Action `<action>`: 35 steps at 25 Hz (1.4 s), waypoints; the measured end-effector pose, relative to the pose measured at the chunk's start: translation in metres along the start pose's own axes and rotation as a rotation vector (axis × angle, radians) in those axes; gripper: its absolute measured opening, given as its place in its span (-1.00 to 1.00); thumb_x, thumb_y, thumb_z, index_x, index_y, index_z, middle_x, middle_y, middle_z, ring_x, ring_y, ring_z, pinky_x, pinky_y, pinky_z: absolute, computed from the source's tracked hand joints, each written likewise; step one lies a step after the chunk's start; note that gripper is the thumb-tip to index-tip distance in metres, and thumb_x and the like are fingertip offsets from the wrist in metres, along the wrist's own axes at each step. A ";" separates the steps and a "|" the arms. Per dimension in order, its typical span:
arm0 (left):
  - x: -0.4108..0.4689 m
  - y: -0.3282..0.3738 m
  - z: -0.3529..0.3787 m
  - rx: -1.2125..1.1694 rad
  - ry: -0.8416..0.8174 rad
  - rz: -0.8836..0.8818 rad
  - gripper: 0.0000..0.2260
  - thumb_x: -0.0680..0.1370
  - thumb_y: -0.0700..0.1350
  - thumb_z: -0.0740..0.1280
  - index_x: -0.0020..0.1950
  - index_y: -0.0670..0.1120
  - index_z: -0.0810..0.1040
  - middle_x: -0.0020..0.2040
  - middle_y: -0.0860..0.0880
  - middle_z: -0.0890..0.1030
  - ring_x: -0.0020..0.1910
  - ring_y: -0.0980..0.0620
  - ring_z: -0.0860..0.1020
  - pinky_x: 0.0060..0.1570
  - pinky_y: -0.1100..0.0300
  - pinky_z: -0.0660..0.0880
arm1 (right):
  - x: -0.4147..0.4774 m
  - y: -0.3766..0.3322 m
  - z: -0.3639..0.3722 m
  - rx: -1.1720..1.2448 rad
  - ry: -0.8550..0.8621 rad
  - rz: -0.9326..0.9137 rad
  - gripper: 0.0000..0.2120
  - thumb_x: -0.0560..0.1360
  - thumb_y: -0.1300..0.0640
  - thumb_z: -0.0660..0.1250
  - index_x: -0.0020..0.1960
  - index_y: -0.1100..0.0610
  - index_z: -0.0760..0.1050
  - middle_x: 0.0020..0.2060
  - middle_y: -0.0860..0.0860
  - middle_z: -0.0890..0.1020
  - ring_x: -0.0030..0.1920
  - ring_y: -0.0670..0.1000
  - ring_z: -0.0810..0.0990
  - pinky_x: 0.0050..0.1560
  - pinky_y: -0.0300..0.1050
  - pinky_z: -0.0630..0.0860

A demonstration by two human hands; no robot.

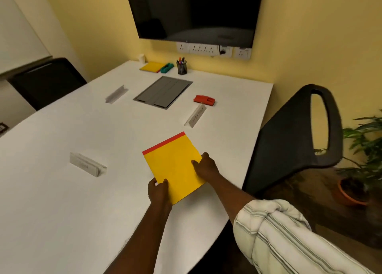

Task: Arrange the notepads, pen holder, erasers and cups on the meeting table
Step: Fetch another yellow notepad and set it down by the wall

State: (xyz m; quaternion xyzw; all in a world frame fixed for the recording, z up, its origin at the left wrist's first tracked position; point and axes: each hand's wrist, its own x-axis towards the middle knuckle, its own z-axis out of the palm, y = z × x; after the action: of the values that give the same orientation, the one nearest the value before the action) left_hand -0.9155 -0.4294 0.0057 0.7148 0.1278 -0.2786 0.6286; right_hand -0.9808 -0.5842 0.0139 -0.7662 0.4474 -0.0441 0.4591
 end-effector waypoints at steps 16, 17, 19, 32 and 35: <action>-0.212 0.009 -0.016 -0.004 -0.127 0.484 -0.65 0.56 -0.05 0.31 0.35 -0.04 0.45 0.34 -0.12 0.48 0.25 -0.19 0.48 0.23 -0.14 0.43 | -0.258 0.041 -0.126 0.377 0.181 -0.188 -0.62 0.57 -0.06 0.26 0.28 -0.14 0.15 0.03 -0.04 0.46 -0.25 0.04 0.60 -0.51 -0.17 0.56; -0.223 0.009 -0.006 -0.020 -0.145 0.503 -0.65 0.56 -0.05 0.31 0.35 -0.04 0.45 0.34 -0.10 0.48 0.27 -0.16 0.47 0.24 -0.13 0.43 | -0.266 0.048 -0.138 0.378 0.213 -0.201 -0.61 0.56 -0.06 0.26 0.29 -0.13 0.16 0.05 -0.02 0.48 -0.23 0.06 0.61 -0.50 -0.17 0.56; -0.239 0.011 0.003 -0.037 -0.163 0.549 -0.65 0.56 -0.06 0.31 0.35 -0.03 0.46 0.34 -0.08 0.48 0.27 -0.11 0.46 0.20 -0.04 0.43 | -0.278 0.053 -0.151 0.383 0.272 -0.229 -0.61 0.55 -0.07 0.27 0.30 -0.11 0.18 0.07 0.00 0.51 -0.17 0.07 0.62 -0.39 -0.08 0.62; -0.421 -0.085 0.227 0.123 -0.451 0.682 -0.65 0.59 -0.05 0.27 0.38 0.02 0.42 0.24 0.01 0.52 0.05 0.02 0.49 -0.03 0.07 0.43 | -0.330 0.245 -0.377 0.341 0.571 -0.189 -0.54 0.56 -0.06 0.26 0.38 0.00 0.18 0.03 -0.02 0.51 -0.08 0.06 0.55 -0.24 -0.17 0.41; -0.432 -0.093 0.271 0.161 -0.521 0.720 -0.59 0.58 -0.05 0.28 0.43 0.09 0.35 0.20 0.12 0.48 0.06 0.06 0.49 -0.04 0.13 0.44 | -0.311 0.272 -0.416 0.328 0.597 -0.166 -0.56 0.56 -0.07 0.27 0.35 -0.03 0.19 -0.08 -0.13 0.44 -0.13 0.01 0.57 -0.33 -0.20 0.42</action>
State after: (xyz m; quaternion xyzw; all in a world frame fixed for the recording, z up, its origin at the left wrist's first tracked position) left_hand -1.3801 -0.6033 0.1552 0.6665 -0.3137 -0.2216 0.6390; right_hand -1.5408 -0.6833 0.1573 -0.6694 0.4849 -0.3746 0.4200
